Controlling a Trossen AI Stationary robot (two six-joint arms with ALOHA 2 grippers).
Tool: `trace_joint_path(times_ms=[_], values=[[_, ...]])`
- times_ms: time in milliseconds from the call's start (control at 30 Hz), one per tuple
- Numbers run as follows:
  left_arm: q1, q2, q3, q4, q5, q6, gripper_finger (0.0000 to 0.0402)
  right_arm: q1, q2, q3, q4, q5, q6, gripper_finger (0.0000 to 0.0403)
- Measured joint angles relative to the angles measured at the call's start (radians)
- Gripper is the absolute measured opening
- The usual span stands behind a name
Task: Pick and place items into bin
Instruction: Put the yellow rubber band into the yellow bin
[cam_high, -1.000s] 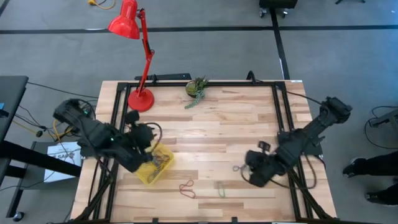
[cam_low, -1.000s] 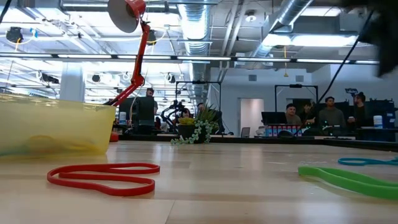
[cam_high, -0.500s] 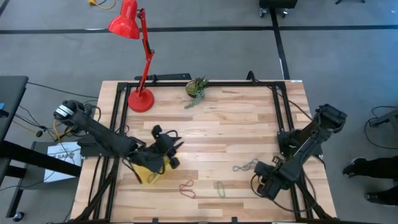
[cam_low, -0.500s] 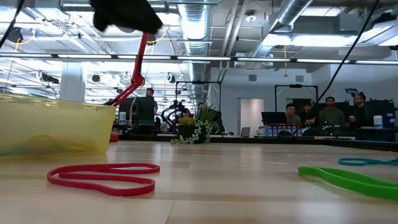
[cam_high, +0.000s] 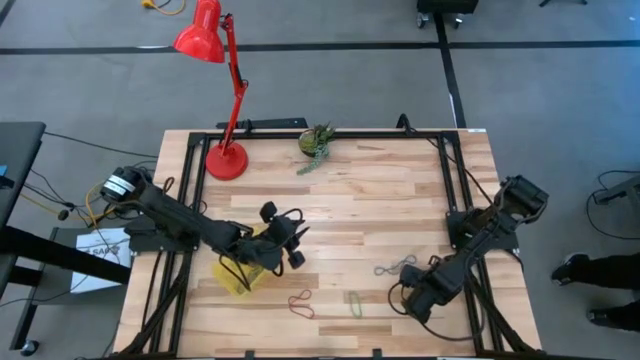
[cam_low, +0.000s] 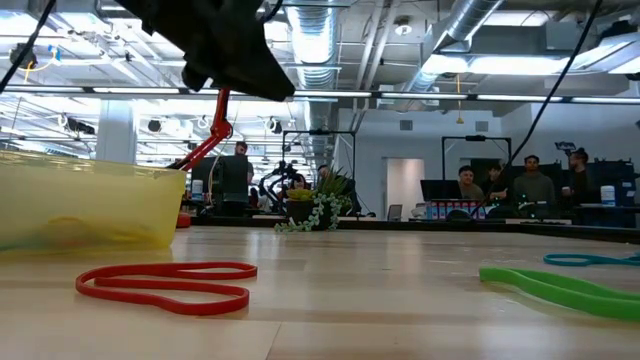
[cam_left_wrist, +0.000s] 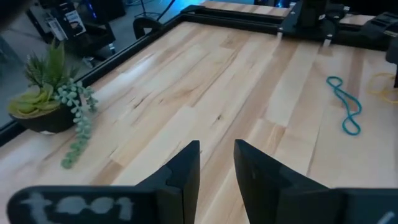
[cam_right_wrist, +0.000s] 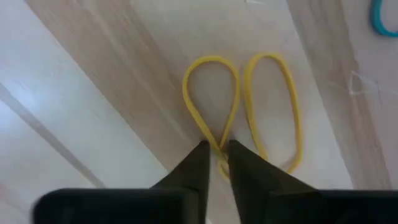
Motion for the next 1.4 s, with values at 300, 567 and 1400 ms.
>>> trace_joint_path(times_ms=[300, 567, 1400], values=[[0.001, 0.000, 0.000, 0.002, 0.031, 0.053, 0.0089, -0.025, -0.117, 0.090, -0.008, 0.319, -0.091, 0.0003], [0.000, 0.000, 0.000, 0.010, 0.147, 0.134, 0.0089, -0.145, -0.188, 0.108, 0.182, 0.894, -0.361, 0.0002], [0.001, 0.000, 0.001, 0.083, 0.207, 0.212, 0.0089, -0.438, 0.084, 0.111, 1.171, 0.593, -1.036, 0.0001]])
